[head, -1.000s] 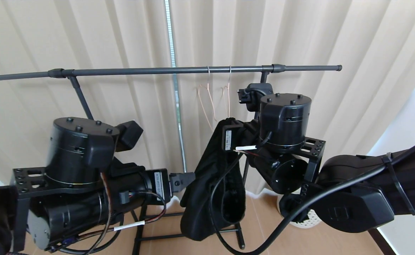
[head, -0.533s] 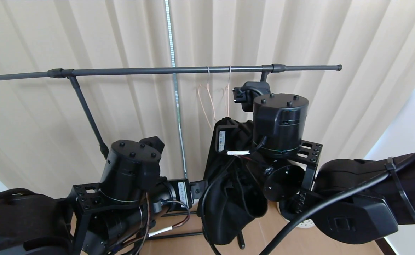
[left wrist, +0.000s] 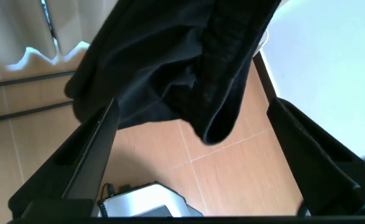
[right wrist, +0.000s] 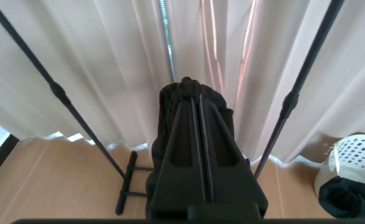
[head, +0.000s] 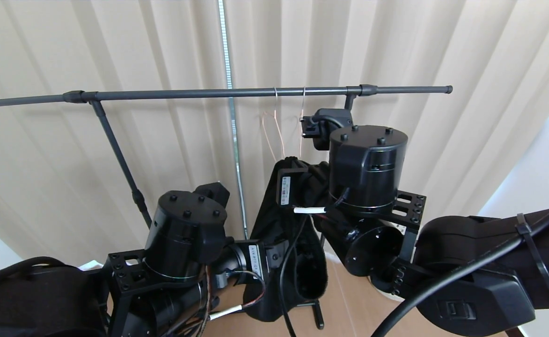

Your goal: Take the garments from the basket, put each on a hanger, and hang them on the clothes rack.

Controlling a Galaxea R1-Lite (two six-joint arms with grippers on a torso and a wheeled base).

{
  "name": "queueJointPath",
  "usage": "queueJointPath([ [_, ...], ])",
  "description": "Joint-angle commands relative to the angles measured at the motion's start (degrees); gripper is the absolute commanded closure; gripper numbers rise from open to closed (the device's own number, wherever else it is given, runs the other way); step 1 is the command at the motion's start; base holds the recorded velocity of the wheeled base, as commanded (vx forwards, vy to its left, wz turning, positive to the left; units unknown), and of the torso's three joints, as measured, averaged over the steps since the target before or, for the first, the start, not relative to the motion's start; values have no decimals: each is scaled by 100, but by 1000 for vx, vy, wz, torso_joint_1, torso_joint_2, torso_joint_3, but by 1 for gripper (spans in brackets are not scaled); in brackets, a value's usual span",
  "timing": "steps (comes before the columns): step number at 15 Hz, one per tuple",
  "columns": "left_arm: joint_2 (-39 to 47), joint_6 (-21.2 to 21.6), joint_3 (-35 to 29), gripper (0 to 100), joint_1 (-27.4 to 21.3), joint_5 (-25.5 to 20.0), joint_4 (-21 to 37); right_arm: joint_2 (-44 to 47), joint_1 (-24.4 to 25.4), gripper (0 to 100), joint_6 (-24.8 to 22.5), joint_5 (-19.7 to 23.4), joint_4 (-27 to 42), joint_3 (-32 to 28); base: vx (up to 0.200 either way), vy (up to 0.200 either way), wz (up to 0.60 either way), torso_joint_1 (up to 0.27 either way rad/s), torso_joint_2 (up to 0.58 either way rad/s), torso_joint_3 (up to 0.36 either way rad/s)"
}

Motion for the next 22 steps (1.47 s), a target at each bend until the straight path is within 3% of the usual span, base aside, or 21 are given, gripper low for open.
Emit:
queueJointPath([
  [1, 167, -30, -59, 0, -7, 23, -51, -26, 94, 100, 17, 7, -2, 12, 0, 0, 0, 0, 0, 0],
  [5, 633, -74, -174, 0, -86, 418, -324, -52, 270, 100, 43, -2, -2, 12, 0, 0, 0, 0, 0, 0],
  [9, 818, -65, -244, 0, -192, 489, -341, -44, 402, 100, 61, -2, -2, 30, 0, 0, 0, 0, 0, 0],
  [11, 1037, -47, -297, 0, -192, 823, -368, -52, 402, 100, 61, -2, -55, 30, 0, 0, 0, 0, 0, 0],
  [14, 1108, 5, -341, 0, -218, 981, -368, -61, 322, 100, 17, -213, -319, 65, 0, 0, 0, 0, 0, 0],
  [22, 1204, 199, -182, 0, -183, 1157, -359, -386, -205, 100, -9, -213, -310, 65, 0, 0, 0, 0, 0, 0],
])
